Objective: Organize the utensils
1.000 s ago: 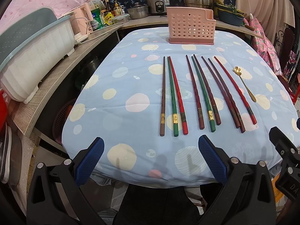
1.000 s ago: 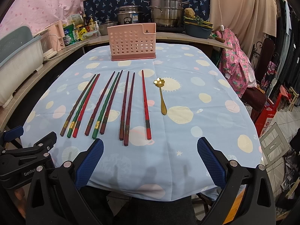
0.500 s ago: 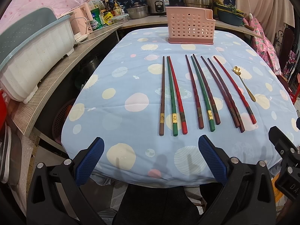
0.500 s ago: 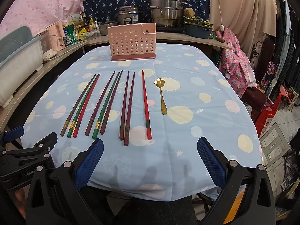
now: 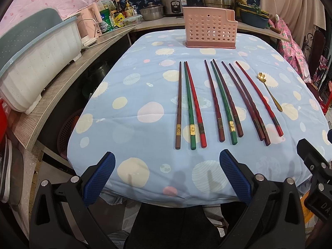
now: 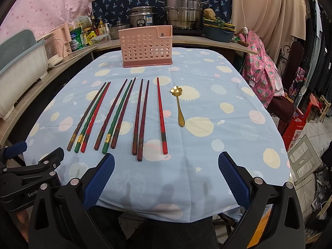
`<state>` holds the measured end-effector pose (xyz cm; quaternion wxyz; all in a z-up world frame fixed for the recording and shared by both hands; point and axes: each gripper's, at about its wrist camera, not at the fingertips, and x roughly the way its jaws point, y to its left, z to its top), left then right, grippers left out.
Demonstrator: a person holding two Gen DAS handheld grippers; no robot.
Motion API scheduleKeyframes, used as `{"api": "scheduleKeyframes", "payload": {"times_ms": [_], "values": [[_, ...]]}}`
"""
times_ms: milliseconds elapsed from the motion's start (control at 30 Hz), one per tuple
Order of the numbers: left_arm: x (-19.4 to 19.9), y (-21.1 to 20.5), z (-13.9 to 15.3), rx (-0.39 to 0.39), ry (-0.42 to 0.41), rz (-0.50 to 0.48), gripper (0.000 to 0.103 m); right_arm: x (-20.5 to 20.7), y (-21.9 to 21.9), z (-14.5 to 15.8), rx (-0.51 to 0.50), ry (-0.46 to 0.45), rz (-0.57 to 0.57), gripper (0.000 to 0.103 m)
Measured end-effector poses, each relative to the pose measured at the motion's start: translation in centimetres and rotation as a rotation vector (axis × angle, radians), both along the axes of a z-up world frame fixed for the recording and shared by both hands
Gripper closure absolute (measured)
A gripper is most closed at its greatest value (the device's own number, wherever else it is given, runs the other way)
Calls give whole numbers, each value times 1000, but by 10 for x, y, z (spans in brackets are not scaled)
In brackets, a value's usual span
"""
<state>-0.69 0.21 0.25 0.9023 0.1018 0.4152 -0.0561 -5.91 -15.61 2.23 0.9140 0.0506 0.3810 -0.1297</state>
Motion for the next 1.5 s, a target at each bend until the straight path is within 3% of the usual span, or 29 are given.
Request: {"api": "scheduleKeyframes", "payload": {"times_ms": [567, 1000, 1100, 1167, 1300, 1367, 1500], "values": [[2, -4, -11, -30, 37, 4, 7, 0, -3, 0, 9, 4, -2, 7], [45, 21, -34, -73, 114, 62, 13, 16, -18, -8, 28, -9, -24, 7], [52, 18, -40, -78, 128, 51, 21, 23, -25, -9, 27, -29, -31, 7], [58, 18, -43, -93, 144, 47, 32, 28, -28, -9, 15, -42, -35, 7], [66, 17, -45, -106, 153, 45, 42, 40, -39, -9, 30, -80, -36, 7], [69, 16, -44, -109, 148, 37, 54, 49, -45, -12, 43, -66, -39, 7], [75, 16, -42, -117, 145, 40, 73, 67, -59, -16, 68, -61, -46, 17]]}}
